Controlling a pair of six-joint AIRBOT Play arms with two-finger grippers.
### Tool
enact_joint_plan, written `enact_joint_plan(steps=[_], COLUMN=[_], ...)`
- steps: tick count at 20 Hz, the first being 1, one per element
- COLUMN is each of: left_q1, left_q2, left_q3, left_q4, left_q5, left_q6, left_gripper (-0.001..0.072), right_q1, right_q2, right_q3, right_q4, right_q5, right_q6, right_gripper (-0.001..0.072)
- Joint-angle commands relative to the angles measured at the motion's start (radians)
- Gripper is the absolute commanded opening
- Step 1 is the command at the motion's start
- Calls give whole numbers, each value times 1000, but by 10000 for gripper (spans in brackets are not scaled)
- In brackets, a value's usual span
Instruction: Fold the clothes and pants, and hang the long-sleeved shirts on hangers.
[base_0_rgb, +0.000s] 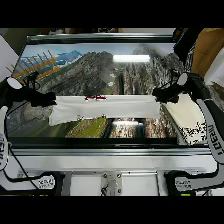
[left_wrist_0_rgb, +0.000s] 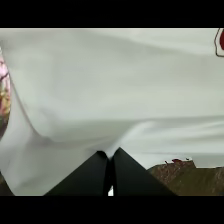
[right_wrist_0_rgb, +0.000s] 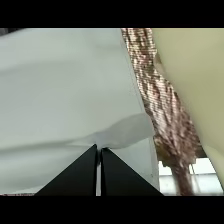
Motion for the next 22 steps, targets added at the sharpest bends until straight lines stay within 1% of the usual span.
enact_joint_plan(steps=[1,4,5,6,7,8,9,10,12,13,15,16,17,18,19,20,21,22], left_q1=[-21,-25,-32,-35,-37,-42,-38,-30,-8,3,12,12,5,-9,-26,-47,-68,-91], left_q2=[-148,-212,-224,-229,-228,-227,-225,-220,-189,-160,-93,-51,-12,27,58,87,111,130], left_q3=[133,189,201,208,209,209,209,209,209,209,195,165,127,81,39,-3,-43,-77], left_q4=[-3,-5,-5,-5,-6,-19,-42,-69,-122,-137,-133,-134,-134,-134,-134,-134,-134,-134], left_q5=[-6,-4,-4,-4,7,13,20,22,34,31,11,13,20,41,62,87,118,144], left_q6=[-6,-20,-20,-20,-20,-20,-20,-25,-37,-39,-43,-43,-43,-43,-43,-43,-43,-43], left_gripper=[14,14,14,16,200,481,563,549,549,550,548,548,547,546,371,51,19,14], right_q1=[1,6,8,9,10,10,10,7,-13,-34,-95,-132,-165,-194,-218,-236,-250,-257], right_q2=[-64,-93,-103,-113,-121,-124,-124,-121,-92,-64,-19,-13,-14,-19,-27,-39,-57,-76], right_q3=[35,35,35,35,35,35,36,42,55,57,56,56,48,30,9,-13,-29,-42], right_q4=[27,77,115,164,219,256,283,305,310,309,309,309,309,314,317,325,350,389], right_q5=[-88,-145,-166,-184,-195,-207,-221,-227,-222,-205,-108,-33,24,49,53,49,51,56], right_q6=[0,-1,-23,-67,-115,-150,-171,-180,-183,-215,-310,-352,-380,-398,-404,-406,-427,-452], right_gripper=[9,18,22,23,35,205,502,622,620,620,620,620,620,620,620,620,620,620])
